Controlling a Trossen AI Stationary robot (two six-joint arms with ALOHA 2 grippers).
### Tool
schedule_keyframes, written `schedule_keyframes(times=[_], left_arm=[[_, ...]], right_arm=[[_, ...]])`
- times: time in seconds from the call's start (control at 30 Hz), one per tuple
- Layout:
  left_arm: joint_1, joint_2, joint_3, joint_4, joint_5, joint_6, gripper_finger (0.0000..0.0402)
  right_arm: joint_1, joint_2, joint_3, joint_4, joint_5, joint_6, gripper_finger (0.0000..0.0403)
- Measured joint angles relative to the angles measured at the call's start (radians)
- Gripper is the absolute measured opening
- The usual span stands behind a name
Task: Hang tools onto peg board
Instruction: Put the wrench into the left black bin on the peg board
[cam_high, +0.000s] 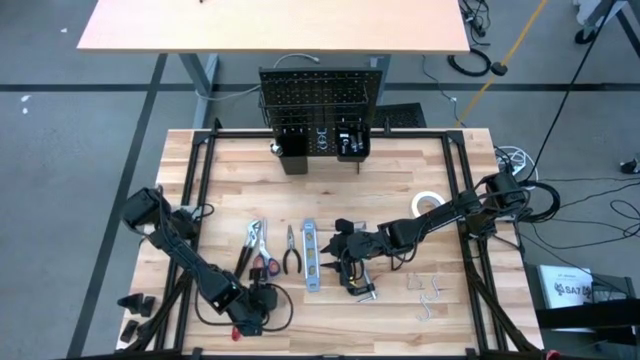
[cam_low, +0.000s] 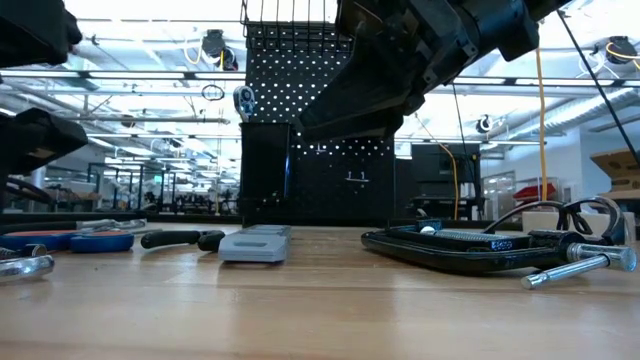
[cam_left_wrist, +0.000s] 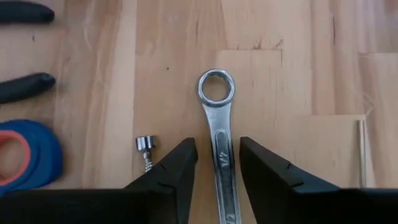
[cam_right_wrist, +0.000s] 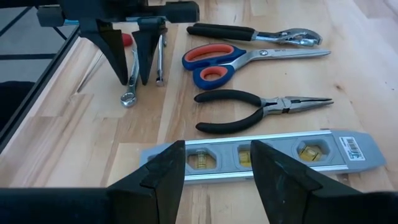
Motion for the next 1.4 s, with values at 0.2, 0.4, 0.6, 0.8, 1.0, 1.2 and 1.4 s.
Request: schedule_keyframes(times=[0.2,0.4,0.6,0.8,1.0,1.2,1.4], left_arm=[[-0.011,0.02,0.013,-0.007,-0.022,0.046,0.0073],[-0.01,0.016,0.013,-0.007,-0.034,0.047,0.0012],[-0.003,-0.076,0.012,-0.055,-0.08,0.106,0.001],[0.016,-0.22,0.022,-0.087,-0.143,0.151,0.0001],[0.036,-0.336,0.025,-0.088,-0.233,0.21,0.0001],[0.059,-0.338,0.023,-0.074,-0.081,0.277,0.0002],[0.059,-0.233,0.024,0.048,0.092,0.469,0.0003]], right_arm=[[0.0,0.0,0.0,0.0,0.003,-0.004,0.0173],[0.0,0.0,0.0,0.0,0.005,-0.004,0.0173],[0.001,0.0,0.0,-0.001,-0.001,-0.003,0.0173],[0.004,0.0,0.0,0.0,-0.006,-0.001,0.0173],[0.007,0.0,0.0,0.006,-0.006,-0.001,0.0173],[0.008,0.0,-0.001,-0.007,-0.006,0.007,0.0173],[0.007,0.0,-0.001,0.0,-0.005,0.007,0.0173]])
